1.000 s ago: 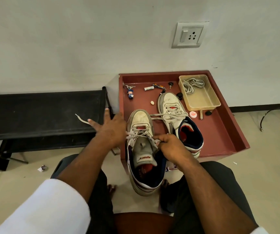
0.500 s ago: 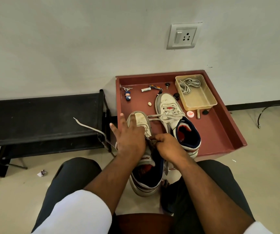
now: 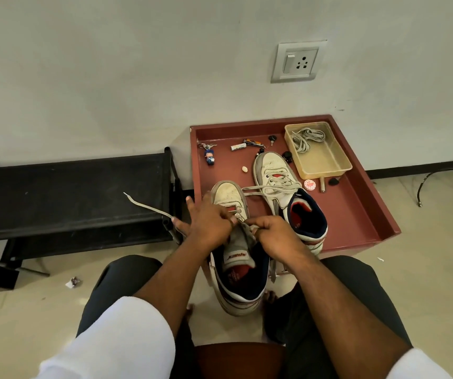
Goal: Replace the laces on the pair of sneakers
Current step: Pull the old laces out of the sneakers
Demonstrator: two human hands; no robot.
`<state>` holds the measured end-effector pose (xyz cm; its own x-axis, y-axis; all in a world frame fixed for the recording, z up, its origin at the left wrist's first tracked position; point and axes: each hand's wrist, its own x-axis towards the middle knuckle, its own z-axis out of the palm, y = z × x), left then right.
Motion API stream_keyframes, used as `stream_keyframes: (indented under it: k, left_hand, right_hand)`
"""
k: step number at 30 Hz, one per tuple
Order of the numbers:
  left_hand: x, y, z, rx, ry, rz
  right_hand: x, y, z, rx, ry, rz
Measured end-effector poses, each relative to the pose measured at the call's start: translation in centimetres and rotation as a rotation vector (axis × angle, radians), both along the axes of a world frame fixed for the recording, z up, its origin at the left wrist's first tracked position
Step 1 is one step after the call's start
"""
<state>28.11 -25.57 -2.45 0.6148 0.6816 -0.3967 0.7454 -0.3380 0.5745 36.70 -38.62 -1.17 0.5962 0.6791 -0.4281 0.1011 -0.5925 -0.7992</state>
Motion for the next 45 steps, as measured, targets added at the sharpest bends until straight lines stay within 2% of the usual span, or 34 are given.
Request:
stream_keyframes:
  k: [2,3,4,6,8,9,10,11,13,15,17,20,25,28,31,32,34,36,37,39,42,45]
  left_hand:
    - [-0.7,1.1,0.9,-0.354,-0.208,0.365]
    - [-1.2,1.9,1.6,-0.469,-0.320,0.546]
    - [-1.9,2.9,2.7,-0.515,-0.399,0.714]
    - [-3.8,5.6,3.8,-0.475,-0.495,1.007]
    - [-5.8,7.5,3.4,-0.438,-0.490,1.112]
    - [-6.1,7.4,3.3,-0.377,-0.423,1.067]
    - [-5.9,6.8,3.0,-0.247,-0.288,0.939]
    - [-5.3,5.8,2.6,-0.091,-0.161,0.753]
    - [-3.3,3.5,2.4,0.169,-0.062,0.328]
    - [-1.2,0.9,2.7,0.191,-0.048,-0.015]
    - [0.0,-0.7,2.1,0.238,0.061,-0.195]
    - [0.9,-1.2,1.3,0.355,0.170,-0.254]
    - [1.0,-1.2,0.8,0.274,0.194,-0.253]
    - [0.8,-0.6,1.4,0.149,0.129,-0.132]
    - [-1.1,2.6,2.9,0.250,0.186,-0.013]
    - [-2.4,4.2,3.3,0.306,0.198,0.085]
    - [-5.5,7.2,3.9,0.345,0.149,0.410]
    - [-8.0,9.1,4.1,0.275,0.073,0.739]
    - [-8.5,9.4,4.2,0.250,0.070,0.821]
    - [-7.8,9.0,4.1,0.317,0.118,0.718]
    - [-3.8,5.8,4.4,0.480,0.121,0.204]
    - [-0.3,0.5,3.5,0.393,0.197,-0.232]
  right_hand:
    - [0.0,-0.1,0.0,-0.005,-0.010,-0.012]
    - [-0.1,-0.2,0.1,-0.014,-0.015,-0.018]
    - [-0.1,-0.3,0.2,-0.017,-0.013,-0.025]
    - [0.0,-0.4,0.2,-0.019,0.002,-0.024]
    - [-0.1,-0.2,0.1,-0.028,-0.003,-0.002]
    - [-0.1,-0.1,0.0,-0.032,-0.011,0.005]
    - [-0.1,0.0,0.0,-0.033,-0.014,0.002]
    - [-0.1,0.1,0.0,-0.033,-0.015,-0.003]
    - [-0.2,0.2,0.0,-0.040,-0.023,0.001]
    - [-0.3,0.2,0.0,-0.041,-0.034,0.006]
    - [-0.3,0.0,-0.1,-0.022,-0.029,0.015]
    - [-0.3,-0.2,-0.2,-0.003,-0.012,0.017]
    - [-0.3,0.0,0.0,-0.008,-0.025,0.012]
    - [-0.2,0.0,-0.1,-0.006,-0.013,-0.022]
    - [-0.1,-0.2,0.0,-0.040,-0.030,-0.040]
    - [-0.1,-0.3,0.0,-0.041,-0.034,-0.043]
    - [-0.1,-0.2,0.1,-0.041,-0.031,-0.048]
    - [-0.1,-0.1,-0.1,-0.051,-0.045,-0.035]
    - [-0.1,0.0,-0.1,-0.056,-0.050,-0.027]
    - [-0.2,0.1,0.1,-0.064,-0.059,-0.018]
    - [-0.3,0.2,0.4,-0.068,-0.066,-0.014]
    - [-0.4,0.1,0.6,-0.049,-0.056,-0.005]
